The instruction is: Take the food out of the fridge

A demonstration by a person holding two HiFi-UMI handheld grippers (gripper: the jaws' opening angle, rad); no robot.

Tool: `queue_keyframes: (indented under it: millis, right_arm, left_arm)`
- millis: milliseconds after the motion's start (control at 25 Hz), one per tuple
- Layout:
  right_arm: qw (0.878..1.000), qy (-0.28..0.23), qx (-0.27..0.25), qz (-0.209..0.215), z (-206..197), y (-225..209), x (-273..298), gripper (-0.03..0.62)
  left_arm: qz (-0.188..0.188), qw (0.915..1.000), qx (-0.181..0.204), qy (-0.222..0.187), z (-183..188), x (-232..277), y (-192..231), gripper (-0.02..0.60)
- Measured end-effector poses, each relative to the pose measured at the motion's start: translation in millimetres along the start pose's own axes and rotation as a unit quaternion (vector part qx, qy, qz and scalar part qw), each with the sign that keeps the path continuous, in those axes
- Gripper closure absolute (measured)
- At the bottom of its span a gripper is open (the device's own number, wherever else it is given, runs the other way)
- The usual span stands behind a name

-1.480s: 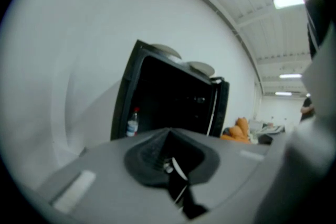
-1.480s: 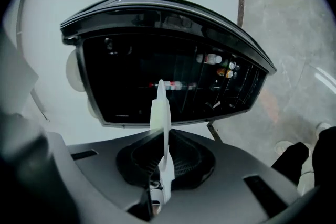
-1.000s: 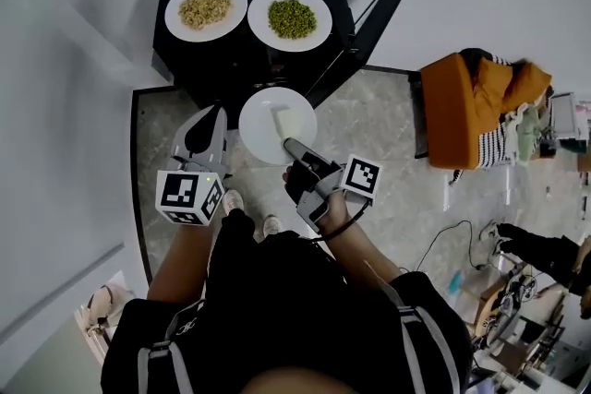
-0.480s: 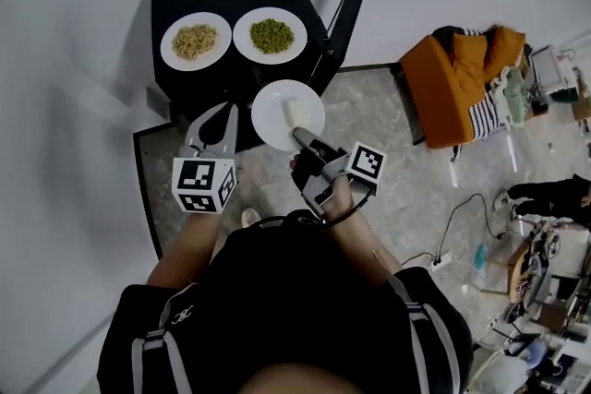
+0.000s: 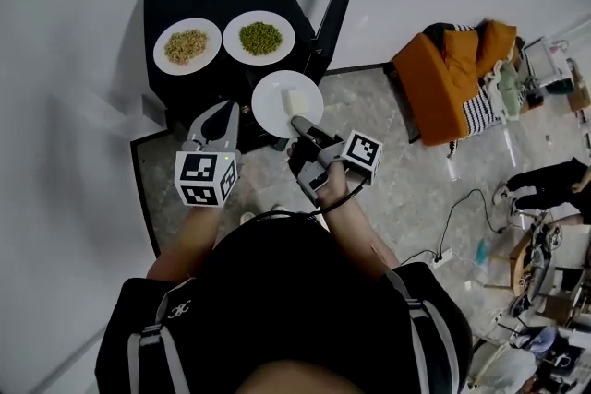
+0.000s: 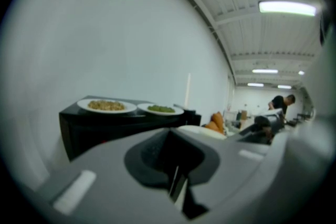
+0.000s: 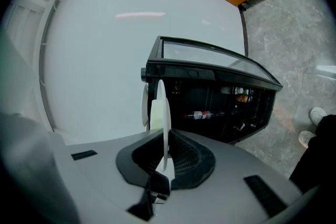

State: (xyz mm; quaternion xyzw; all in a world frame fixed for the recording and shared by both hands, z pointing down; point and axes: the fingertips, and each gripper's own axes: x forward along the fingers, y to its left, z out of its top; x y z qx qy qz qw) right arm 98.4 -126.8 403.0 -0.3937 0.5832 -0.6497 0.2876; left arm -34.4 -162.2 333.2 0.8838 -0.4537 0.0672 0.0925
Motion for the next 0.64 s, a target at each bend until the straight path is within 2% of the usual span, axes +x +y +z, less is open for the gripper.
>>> queue_keyframes:
  millis: [280,640]
  right_arm:
    - [1.0,-0.002,-0.001,0.009,11.2,5.3,-10.4,0.579]
    - [1.0,0.006,-0.002,0.008,14.6,-6.5,-11.1,0.579]
  left_arm:
    - [0.003,0.9998,-0.018,0.004,-4.2,-5.2,-23.2,0.578]
    - [0.021,0.9996,-0.017,0.008,-13.8,-6.2,-22.2,0.578]
